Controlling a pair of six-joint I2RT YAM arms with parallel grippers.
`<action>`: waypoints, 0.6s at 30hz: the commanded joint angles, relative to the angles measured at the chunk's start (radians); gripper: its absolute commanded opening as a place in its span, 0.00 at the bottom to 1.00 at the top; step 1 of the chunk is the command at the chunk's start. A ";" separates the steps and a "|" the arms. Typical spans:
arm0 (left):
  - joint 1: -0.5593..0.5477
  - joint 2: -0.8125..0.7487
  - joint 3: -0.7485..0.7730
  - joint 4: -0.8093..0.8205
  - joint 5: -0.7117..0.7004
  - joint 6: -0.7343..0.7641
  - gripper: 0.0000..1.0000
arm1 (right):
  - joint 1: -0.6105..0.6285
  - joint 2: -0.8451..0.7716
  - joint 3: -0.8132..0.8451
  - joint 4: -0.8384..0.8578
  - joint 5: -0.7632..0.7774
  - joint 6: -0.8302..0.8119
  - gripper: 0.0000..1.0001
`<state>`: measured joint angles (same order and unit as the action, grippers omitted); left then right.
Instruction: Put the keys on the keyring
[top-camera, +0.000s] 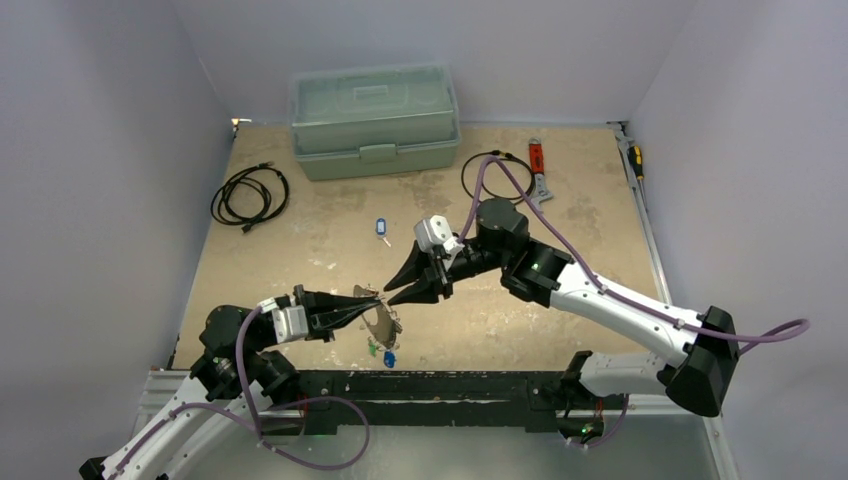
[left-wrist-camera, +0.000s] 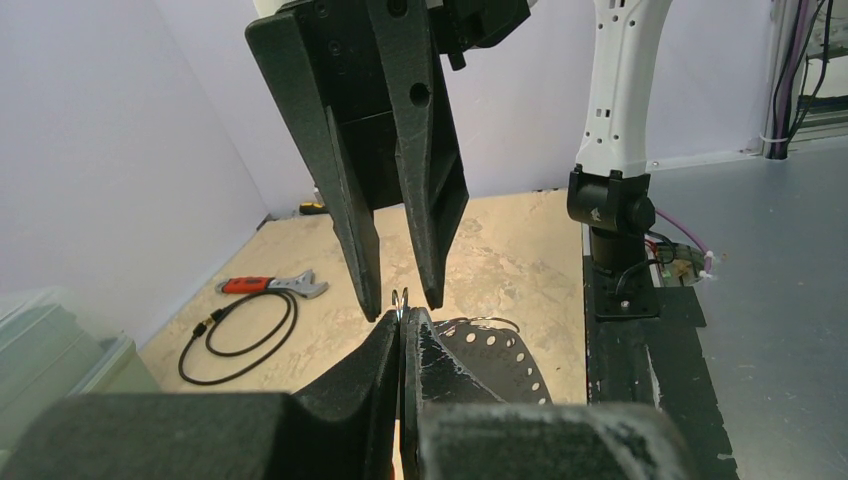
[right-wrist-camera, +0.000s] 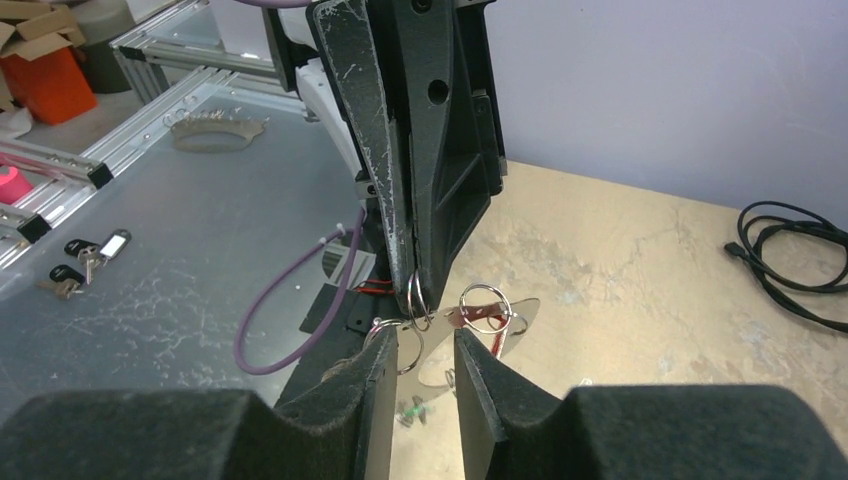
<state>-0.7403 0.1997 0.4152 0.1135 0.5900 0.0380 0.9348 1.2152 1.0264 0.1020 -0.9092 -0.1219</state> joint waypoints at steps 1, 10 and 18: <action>0.002 -0.011 0.016 0.064 -0.014 -0.004 0.00 | -0.005 0.008 0.038 0.048 -0.030 0.014 0.29; 0.001 -0.013 0.016 0.060 -0.017 -0.003 0.00 | -0.006 0.023 0.053 0.057 -0.047 0.020 0.25; 0.002 -0.013 0.016 0.055 -0.024 -0.001 0.00 | -0.005 0.020 0.057 0.060 -0.062 0.021 0.29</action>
<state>-0.7403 0.1986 0.4152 0.1123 0.5861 0.0380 0.9348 1.2446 1.0374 0.1280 -0.9386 -0.1112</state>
